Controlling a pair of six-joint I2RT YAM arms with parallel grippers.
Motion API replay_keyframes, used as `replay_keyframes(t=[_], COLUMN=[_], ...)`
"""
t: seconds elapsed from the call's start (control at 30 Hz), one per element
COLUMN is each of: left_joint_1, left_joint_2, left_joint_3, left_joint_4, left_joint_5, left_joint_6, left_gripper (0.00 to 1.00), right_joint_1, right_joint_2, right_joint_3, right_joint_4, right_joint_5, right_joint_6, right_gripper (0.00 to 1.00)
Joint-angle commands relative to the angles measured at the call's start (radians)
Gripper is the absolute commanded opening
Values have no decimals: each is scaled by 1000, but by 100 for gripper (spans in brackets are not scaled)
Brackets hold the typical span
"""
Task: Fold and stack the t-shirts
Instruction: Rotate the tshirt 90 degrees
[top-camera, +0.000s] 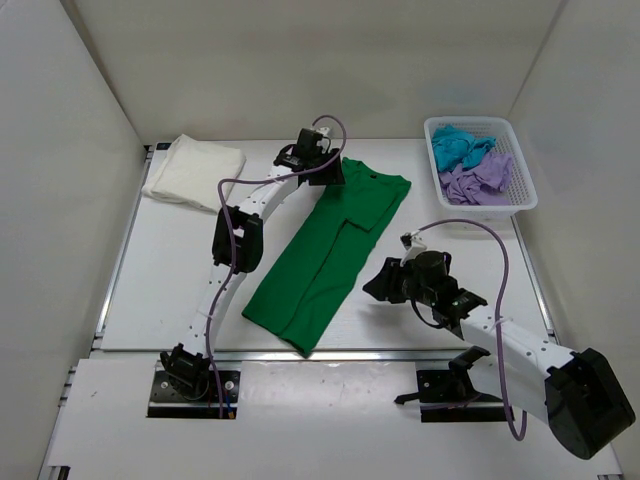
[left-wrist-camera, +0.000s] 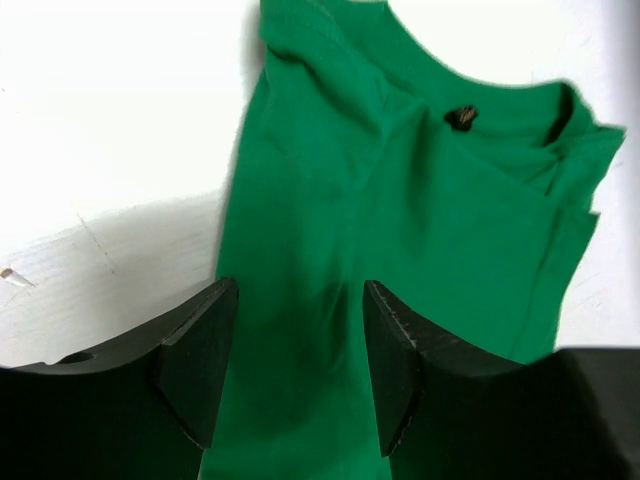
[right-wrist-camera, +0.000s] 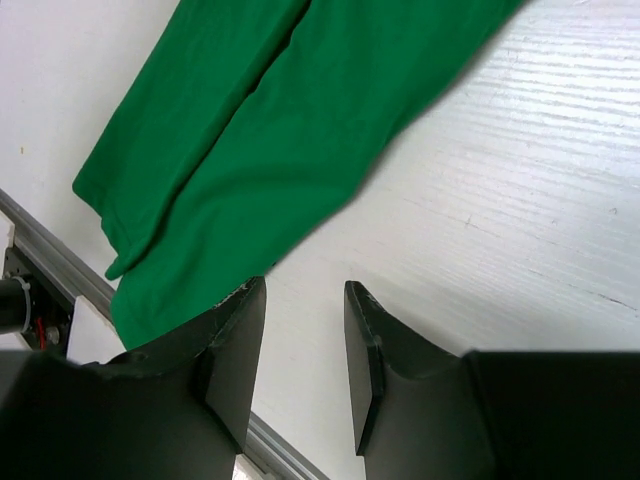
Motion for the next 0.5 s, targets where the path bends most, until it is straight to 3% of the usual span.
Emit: replay_keyframes(t=[0.0,0.3,0.47], left_joint_1=[18,4,-2], left_joint_2=[-41,51,74], left_joint_3=[5,47,48], left_joint_4=[75,55,66], left_joint_5=[-11,18,32], left_joint_6=[-69,-68,-81], left_gripper=[63,57,40], right_joint_1=[-20,-82,-68], right_joint_2=[-23,-51,-34], right_joint_3=[-25,-48,-23], right_joint_4=[-5,-5,4], right_joint_5=[-26,-72,-66], right_joint_6=[-17,-34,-31], right_gripper=[34,34,34])
